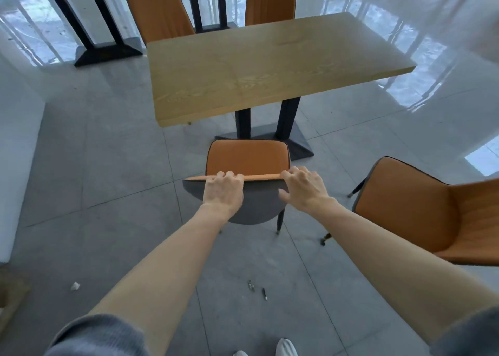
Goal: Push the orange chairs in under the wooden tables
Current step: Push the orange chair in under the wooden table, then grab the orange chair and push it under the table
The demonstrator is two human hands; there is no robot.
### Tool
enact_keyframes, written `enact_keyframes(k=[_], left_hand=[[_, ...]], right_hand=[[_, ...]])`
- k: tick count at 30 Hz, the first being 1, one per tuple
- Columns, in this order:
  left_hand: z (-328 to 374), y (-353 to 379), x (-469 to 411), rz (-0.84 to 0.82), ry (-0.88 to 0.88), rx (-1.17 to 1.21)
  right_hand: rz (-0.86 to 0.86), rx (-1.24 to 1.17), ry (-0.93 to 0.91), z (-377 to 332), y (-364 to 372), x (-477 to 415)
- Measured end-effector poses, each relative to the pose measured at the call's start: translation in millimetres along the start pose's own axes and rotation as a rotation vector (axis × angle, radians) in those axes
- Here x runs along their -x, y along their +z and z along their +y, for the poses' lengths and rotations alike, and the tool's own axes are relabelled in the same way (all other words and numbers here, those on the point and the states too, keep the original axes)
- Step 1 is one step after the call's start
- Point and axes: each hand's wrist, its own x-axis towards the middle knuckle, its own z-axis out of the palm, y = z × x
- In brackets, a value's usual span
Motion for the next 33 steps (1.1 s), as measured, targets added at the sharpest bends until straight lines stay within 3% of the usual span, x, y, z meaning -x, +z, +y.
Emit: enact_keyframes(k=[12, 26, 33], left_hand=[[165.7, -72.3, 44.3, -0.023, 0.319, 0.104], [498.4, -85.7, 57.2, -0.079, 0.664, 0.185], [643.3, -104.0, 54.3, -0.110, 0.719, 0.284]], right_hand=[[-0.018, 0.025, 0.275, 75.2, -62.8, 155.8], [0.013, 0.072, 0.624, 328.0, -72.5, 357.3], [-0.014, 0.040, 0.702, 451.8, -87.1, 426.9]])
